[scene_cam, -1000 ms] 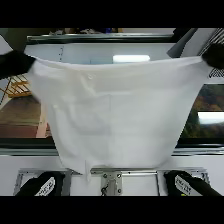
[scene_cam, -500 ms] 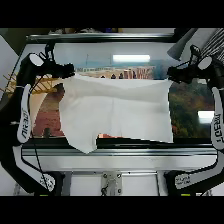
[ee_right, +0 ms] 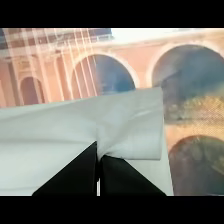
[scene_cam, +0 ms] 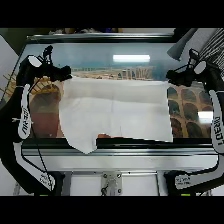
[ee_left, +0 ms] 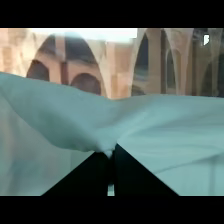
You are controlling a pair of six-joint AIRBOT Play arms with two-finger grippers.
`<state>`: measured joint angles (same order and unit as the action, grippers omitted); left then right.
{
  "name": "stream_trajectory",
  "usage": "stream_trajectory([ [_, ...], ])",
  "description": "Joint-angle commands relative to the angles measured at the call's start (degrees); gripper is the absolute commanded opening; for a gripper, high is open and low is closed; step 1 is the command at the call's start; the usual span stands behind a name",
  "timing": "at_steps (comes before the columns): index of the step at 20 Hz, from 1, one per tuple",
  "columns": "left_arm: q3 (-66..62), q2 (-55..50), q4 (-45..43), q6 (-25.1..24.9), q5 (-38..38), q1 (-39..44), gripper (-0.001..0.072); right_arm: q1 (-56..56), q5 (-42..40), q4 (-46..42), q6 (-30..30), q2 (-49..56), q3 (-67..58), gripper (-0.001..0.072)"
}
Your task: Fold the clothes and pants, and hang the long-sleeved shirts on hangers.
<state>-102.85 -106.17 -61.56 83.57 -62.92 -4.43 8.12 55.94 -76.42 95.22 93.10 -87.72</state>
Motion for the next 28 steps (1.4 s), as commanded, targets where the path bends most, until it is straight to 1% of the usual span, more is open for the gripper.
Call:
stream_trajectory([
  [1, 10.32, 5.35, -0.22, -2.71, 2.36, -1.42, 0.0008, -1.01, -0.90, -3.61, 0.81, -5.03, 8.72, 0.0004],
  [7, 22.71, 8.35, -0.20, -4.70, 2.99, -1.49, 0.0009, -4.02, -3.13, -3.78, 0.81, -9.53, 22.95, 0.0005],
  [11, 25.97, 8.35, -0.11, -4.70, 2.43, -1.46, 0.0008, -5.33, -2.51, -2.84, 0.83, -9.53, 25.79, 0.0010],
  [12, 25.94, 8.37, 0.15, -4.55, 1.86, -1.46, 0.0009, -5.38, -1.92, -2.49, 0.83, -9.55, 25.77, 0.0022],
  [13, 25.38, 8.37, 0.22, -4.44, 0.83, -1.51, 0.0139, -5.35, -1.40, -1.25, 0.81, -9.64, 25.77, 0.0123],
  [14, 24.30, 8.39, 0.11, -4.39, -0.09, -1.53, 0.0429, -5.29, -1.03, -0.24, 0.79, -9.86, 25.70, 0.0410],
  [15, 22.77, 8.70, 0.04, -4.24, -1.03, -1.53, 0.0522, -5.03, -0.35, 0.20, 0.81, -10.64, 25.38, 0.0545],
  [16, 21.16, 9.70, -0.04, -4.24, -1.57, -1.57, 0.0522, -4.79, 0.33, 0.42, 0.79, -12.02, 24.92, 0.0475],
  [17, 19.93, 11.47, -0.07, -4.20, -1.62, -1.95, 0.0522, -4.15, 1.11, 0.26, 0.72, -14.51, 24.65, 0.0455],
  [18, 19.43, 13.68, -0.24, -3.96, -1.57, -2.29, 0.0521, -3.10, 2.47, 0.07, 0.52, -17.40, 24.68, 0.0456],
  [19, 19.63, 16.26, -0.55, -3.17, -1.77, -2.40, 0.0484, -1.53, 5.27, 0.02, -0.55, -20.61, 24.79, 0.0458],
  [21, 23.21, 21.64, -0.68, -3.17, -1.79, -2.71, 0.0483, 2.25, 12.11, -1.92, -2.38, -26.88, 27.26, 0.0466],
  [23, 30.01, 26.84, -0.66, -3.17, -1.57, -2.38, 0.0483, 7.17, 17.05, -2.45, -1.51, -33.18, 33.70, 0.0466],
  [25, 37.94, 31.21, -0.63, -3.17, -1.20, -1.31, 0.0483, 12.76, 19.21, -2.45, 4.13, -40.00, 44.00, 0.0467],
  [28, 47.50, 35.85, -0.24, -3.17, 0.96, 0.22, 0.0483, 19.28, 16.83, 0.63, 13.57, -48.98, 59.82, 0.0467],
])
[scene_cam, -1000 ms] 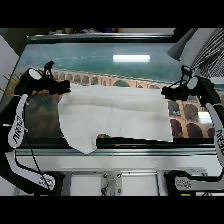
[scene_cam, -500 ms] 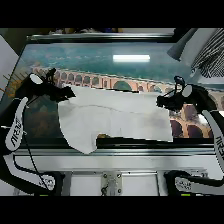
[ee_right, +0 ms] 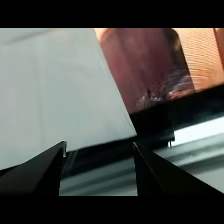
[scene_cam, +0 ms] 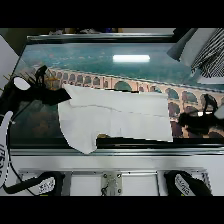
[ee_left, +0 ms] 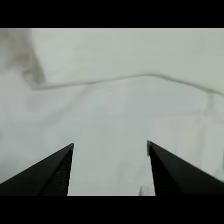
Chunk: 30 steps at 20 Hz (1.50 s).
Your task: Fold the clothes and pants, and hang the long-sleeved shirts on hangers.
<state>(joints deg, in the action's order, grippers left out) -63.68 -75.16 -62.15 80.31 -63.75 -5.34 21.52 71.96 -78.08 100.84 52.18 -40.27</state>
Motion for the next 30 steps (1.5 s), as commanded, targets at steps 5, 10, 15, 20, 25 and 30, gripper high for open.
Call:
stream_trajectory([
  [5, 16.68, 9.09, 0.48, 0.09, 5.53, 2.49, 0.0483, 8.26, -13.68, 14.58, 13.35, -15.96, 28.44, 0.0466],
  [10, 18.71, 10.08, 0.70, 0.09, 5.31, 2.49, 0.0483, 7.41, -24.33, 18.93, 9.46, -13.88, 30.56, 0.0465],
  [15, 18.69, 10.08, 0.79, 0.09, 5.49, 2.49, 0.0483, 0.11, -32.26, 20.98, 8.63, -8.98, 30.53, 0.0465],
  [20, 18.69, 10.08, 0.66, 0.09, 5.51, 2.49, 0.0483, -5.79, -37.66, 20.92, 8.37, -5.20, 30.49, 0.0272],
  [25, 19.87, 10.36, -1.77, 3.23, 0.61, -3.65, 0.0483, -5.90, -36.81, 20.96, 6.88, -5.18, 30.01, 0.0006],
  [30, 31.21, 13.46, -5.64, 7.17, 2.03, -11.06, 0.0483, -5.90, -36.59, 20.94, 6.88, -5.42, 29.75, 0.0007],
])
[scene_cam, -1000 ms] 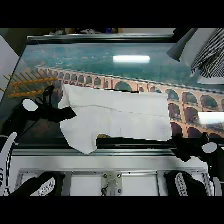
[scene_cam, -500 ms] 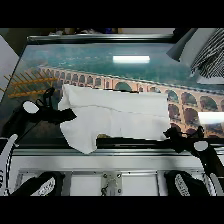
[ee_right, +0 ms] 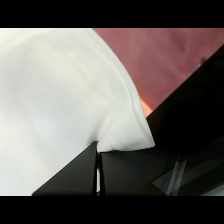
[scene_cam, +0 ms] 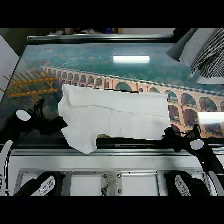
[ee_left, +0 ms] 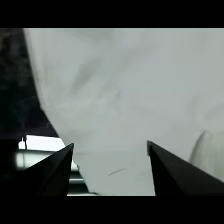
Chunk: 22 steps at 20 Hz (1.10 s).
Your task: Fold the clothes and pants, and hang the long-sleeved shirts on hangers.
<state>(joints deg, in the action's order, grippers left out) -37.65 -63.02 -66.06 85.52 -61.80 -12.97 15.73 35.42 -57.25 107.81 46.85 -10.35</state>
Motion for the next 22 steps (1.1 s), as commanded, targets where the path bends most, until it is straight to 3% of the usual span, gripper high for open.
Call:
stream_trajectory([
  [1, 6.97, 1.53, -1.42, 1.95, 0.81, -3.69, 0.0483, -0.11, -0.02, 0.15, -0.09, -0.09, -0.20, 0.0007],
  [8, 11.43, 1.44, 0.11, 1.97, 5.05, 5.11, 0.0483, -0.11, -0.02, 0.59, -0.07, -0.11, -0.22, 0.0007],
  [13, 11.41, 1.33, 0.11, 4.57, 8.28, 11.23, 0.0483, -0.11, 0.02, 0.98, -0.11, -0.13, -0.48, 0.0007],
  [16, 11.41, -1.38, 0.13, 4.57, 7.74, 13.49, 0.0481, -0.11, 1.49, 0.98, -2.84, -0.17, -1.70, 0.0007],
  [17, 11.37, -2.38, 0.13, 4.79, 7.63, 14.19, 0.0333, -0.11, 2.80, 0.94, -4.13, -0.17, -2.54, 0.0007],
  [18, 11.06, -3.02, 0.04, 4.76, 7.41, 14.58, 0.0091, -0.11, 4.24, 0.96, -5.97, -0.17, -3.61, 0.0007],
  [19, 10.16, -3.10, -0.02, 4.68, 6.49, 14.51, 0.0009, -0.09, 6.29, 0.90, -7.43, -0.17, -5.05, 0.0007],
  [22, 6.03, 0.83, -3.89, 3.89, -0.04, 13.44, 0.0009, -0.09, 16.37, -4.52, -7.80, -0.17, -10.67, 0.0006],
])
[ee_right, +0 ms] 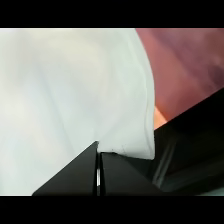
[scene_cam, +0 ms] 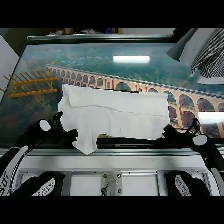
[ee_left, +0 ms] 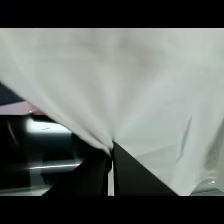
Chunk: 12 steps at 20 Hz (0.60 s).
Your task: Fold the clothes and pants, and hang the long-sleeved shirts on hangers.
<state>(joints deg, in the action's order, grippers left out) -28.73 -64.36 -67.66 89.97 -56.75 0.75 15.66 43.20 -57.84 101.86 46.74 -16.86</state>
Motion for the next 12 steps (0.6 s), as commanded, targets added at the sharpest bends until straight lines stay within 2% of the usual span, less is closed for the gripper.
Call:
stream_trajectory([
  [1, -4.04, 4.50, -3.91, -0.59, -8.28, -0.96, 0.0009, -0.02, 13.09, -7.48, -1.84, -0.04, -6.27, 0.0006],
  [4, -5.11, 11.43, -4.72, -0.63, -16.35, -2.71, 0.0008, -0.02, 25.62, -18.80, -1.84, 0.07, -12.28, 0.0006],
  [6, -5.11, 15.13, -4.52, -0.66, -18.78, -2.84, 0.0008, -0.02, 30.32, -22.12, -2.32, 0.07, -15.04, 0.0006],
  [9, -5.27, 17.66, -4.37, -1.07, -21.24, -2.78, 0.0009, -0.02, 33.62, -22.16, -3.76, 0.24, -18.14, 0.0006],
  [12, -8.17, 15.85, -4.39, -1.68, -21.29, -2.78, 0.0009, -0.04, 33.88, -22.10, -3.76, 2.56, -21.24, 0.0006],
])
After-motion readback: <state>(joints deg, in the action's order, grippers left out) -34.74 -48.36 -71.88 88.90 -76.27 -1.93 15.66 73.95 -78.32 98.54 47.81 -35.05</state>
